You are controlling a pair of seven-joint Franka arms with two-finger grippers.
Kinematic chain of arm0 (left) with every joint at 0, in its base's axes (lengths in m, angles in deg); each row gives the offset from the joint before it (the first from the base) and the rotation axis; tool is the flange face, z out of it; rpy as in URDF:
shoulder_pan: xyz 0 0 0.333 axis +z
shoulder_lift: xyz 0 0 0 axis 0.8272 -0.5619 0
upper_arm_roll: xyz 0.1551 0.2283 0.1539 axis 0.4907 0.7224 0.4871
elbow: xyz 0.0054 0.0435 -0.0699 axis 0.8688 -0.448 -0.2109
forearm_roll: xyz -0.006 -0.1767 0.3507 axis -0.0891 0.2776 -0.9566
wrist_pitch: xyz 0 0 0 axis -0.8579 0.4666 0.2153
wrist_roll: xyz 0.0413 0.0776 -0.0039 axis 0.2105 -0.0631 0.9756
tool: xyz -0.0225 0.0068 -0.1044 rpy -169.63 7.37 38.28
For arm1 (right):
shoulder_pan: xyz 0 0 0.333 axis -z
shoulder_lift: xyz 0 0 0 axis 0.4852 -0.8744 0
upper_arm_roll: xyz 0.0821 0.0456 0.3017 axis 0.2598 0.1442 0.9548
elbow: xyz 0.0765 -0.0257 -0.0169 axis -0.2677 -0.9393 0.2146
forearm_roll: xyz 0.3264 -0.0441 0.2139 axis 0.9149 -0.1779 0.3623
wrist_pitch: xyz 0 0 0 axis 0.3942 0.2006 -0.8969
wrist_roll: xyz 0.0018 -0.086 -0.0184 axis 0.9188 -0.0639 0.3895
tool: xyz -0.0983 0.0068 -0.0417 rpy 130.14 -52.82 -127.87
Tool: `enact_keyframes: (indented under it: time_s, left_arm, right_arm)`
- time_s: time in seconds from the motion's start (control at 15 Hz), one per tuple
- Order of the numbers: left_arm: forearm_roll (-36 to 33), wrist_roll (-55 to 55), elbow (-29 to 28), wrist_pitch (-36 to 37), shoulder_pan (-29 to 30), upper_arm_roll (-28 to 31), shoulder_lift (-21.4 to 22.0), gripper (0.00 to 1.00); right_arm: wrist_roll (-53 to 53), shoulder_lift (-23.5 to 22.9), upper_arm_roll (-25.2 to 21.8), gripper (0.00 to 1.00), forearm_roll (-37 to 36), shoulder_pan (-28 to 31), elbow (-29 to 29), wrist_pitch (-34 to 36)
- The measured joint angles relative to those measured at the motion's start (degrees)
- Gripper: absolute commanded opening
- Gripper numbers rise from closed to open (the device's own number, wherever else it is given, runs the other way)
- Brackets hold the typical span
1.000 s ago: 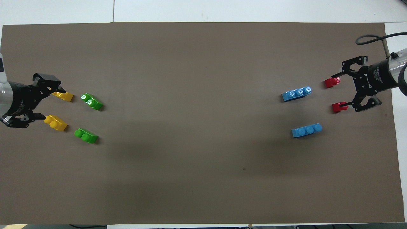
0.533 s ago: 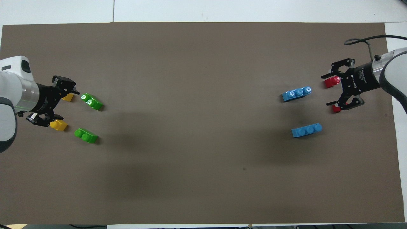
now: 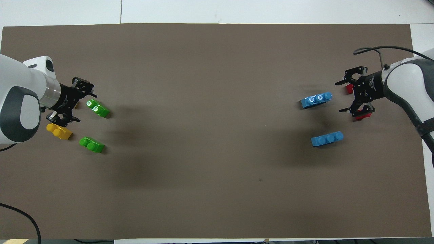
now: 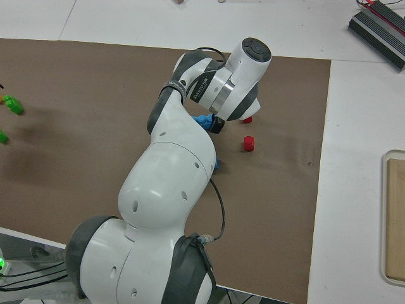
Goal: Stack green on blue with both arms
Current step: 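Reach the left gripper to the green brick while the right gripper reaches the blue brick, then lift the green brick with the left gripper while the right gripper carries the blue brick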
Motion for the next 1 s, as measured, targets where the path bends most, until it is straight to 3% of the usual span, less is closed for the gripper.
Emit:
enact_keyframes:
  time_s: [0.53,1.0]
  left_arm:
    - [-2.4,0.0,3.12,-2.02,0.09,0.44,-7.0,1.0]
    - [-2.48,0.0,3.14,-3.39,0.12,0.59,-9.08,1.0]
  right_arm:
    - [1.93,-2.84,0.11,1.0,1.34,-2.11,-0.19,-6.74]
    - [5.94,-5.35,-0.04,1.0,3.87,-3.31,-0.94,-10.41]
